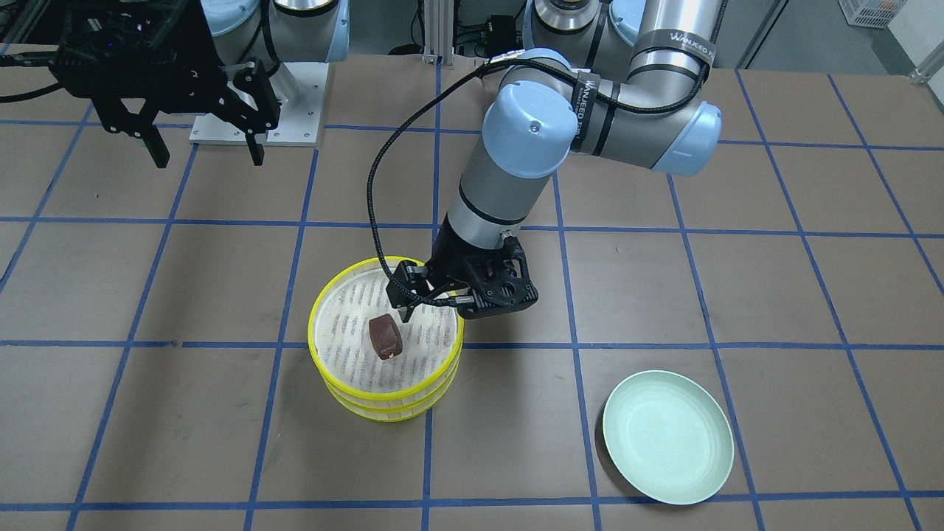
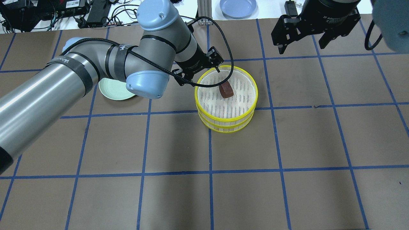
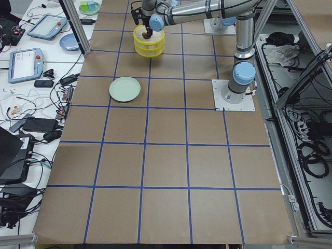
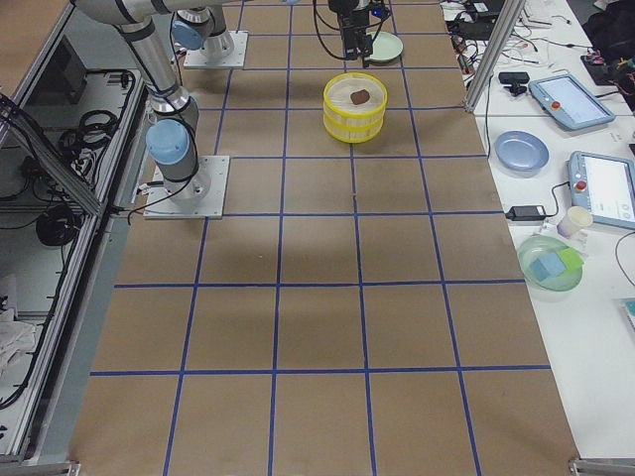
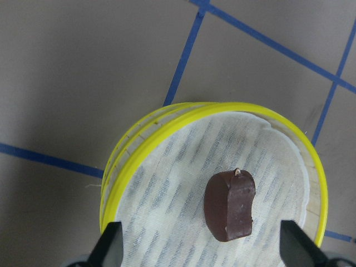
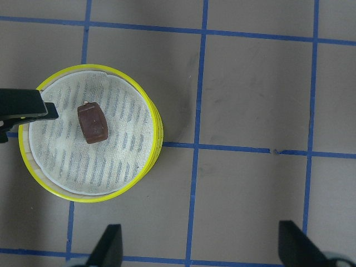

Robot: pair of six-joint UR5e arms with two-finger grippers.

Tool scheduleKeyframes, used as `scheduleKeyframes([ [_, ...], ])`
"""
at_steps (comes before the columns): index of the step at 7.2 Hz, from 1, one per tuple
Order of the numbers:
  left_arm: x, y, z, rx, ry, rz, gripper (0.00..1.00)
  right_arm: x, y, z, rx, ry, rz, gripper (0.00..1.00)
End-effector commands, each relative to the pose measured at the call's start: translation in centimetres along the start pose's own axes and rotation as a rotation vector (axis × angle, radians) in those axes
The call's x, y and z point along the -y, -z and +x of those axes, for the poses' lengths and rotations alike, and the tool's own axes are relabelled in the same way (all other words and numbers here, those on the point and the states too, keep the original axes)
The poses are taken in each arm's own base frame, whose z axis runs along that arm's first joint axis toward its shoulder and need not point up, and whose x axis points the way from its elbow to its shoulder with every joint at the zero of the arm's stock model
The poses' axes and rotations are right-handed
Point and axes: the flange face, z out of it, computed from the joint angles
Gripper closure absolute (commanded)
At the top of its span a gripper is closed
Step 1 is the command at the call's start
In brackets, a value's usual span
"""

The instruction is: Stack buns with steamer

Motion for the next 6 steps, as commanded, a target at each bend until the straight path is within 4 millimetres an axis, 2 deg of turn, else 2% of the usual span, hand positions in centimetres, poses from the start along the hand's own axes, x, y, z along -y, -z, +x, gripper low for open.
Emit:
scheduleKeyframes([
  [1,4.6,4.8,-5.8,0.107,-0.21,-0.006,0.0,0.0,0.0,0.0,-0.001,0.001,-0.003,0.0],
  [2,6.4,6.7,-9.3,0.133,-0.282,-0.043,0.0,0.0,-0.2,-0.1,0.0,0.004,-0.004,0.0],
  [3,7.4,9.0,-11.7,0.138,-0.302,-0.026,0.0,0.0,-0.2,-0.1,-0.002,0.003,-0.004,0.0],
  [5,6.7,12.7,-14.3,0.243,-0.274,-0.022,0.0,0.0,-0.2,0.0,-0.002,0.003,-0.004,0.0],
  [6,6.2,14.3,-14.4,0.255,-0.272,-0.003,0.0,0.0,-0.2,0.0,0.0,0.002,-0.006,0.0],
])
